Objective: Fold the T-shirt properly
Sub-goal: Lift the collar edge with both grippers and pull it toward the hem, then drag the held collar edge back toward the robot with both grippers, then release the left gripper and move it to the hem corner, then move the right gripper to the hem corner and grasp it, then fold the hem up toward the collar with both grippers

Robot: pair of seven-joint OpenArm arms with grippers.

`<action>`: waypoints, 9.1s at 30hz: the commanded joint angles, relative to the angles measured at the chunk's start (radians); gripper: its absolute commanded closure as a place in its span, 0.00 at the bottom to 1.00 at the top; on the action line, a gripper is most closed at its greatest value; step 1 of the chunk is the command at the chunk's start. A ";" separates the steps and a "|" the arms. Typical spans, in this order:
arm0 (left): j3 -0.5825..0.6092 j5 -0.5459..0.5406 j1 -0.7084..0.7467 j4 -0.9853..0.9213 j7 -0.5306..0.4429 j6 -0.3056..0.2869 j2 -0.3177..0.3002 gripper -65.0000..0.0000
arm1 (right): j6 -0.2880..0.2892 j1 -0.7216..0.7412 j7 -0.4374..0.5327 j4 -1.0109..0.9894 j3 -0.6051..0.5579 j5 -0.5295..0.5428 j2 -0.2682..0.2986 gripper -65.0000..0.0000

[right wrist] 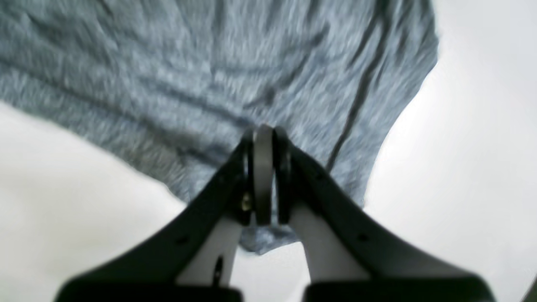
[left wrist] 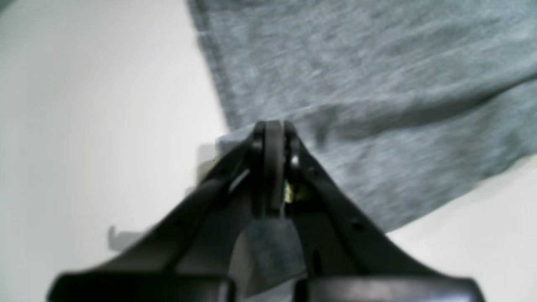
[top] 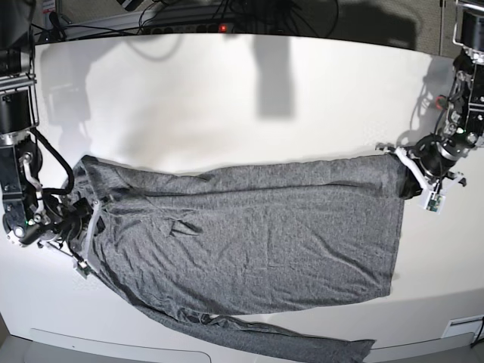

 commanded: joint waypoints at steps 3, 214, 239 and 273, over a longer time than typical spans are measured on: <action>-0.009 -0.007 -0.013 0.014 -0.009 0.003 0.023 1.00 | -0.003 -0.001 0.021 0.004 0.010 0.000 0.014 1.00; -0.400 -0.033 -0.516 -0.832 0.280 -0.363 0.215 1.00 | -0.012 0.465 0.442 -0.999 -0.079 -0.348 -0.261 0.43; -0.400 -0.033 -0.516 -0.832 0.288 -0.363 0.216 1.00 | 0.021 0.391 0.390 -0.999 -0.079 -0.341 -0.260 1.00; -0.400 -0.175 -0.526 -0.574 0.431 -0.363 0.188 1.00 | 0.083 0.391 0.297 -0.654 -0.079 -0.020 -0.091 1.00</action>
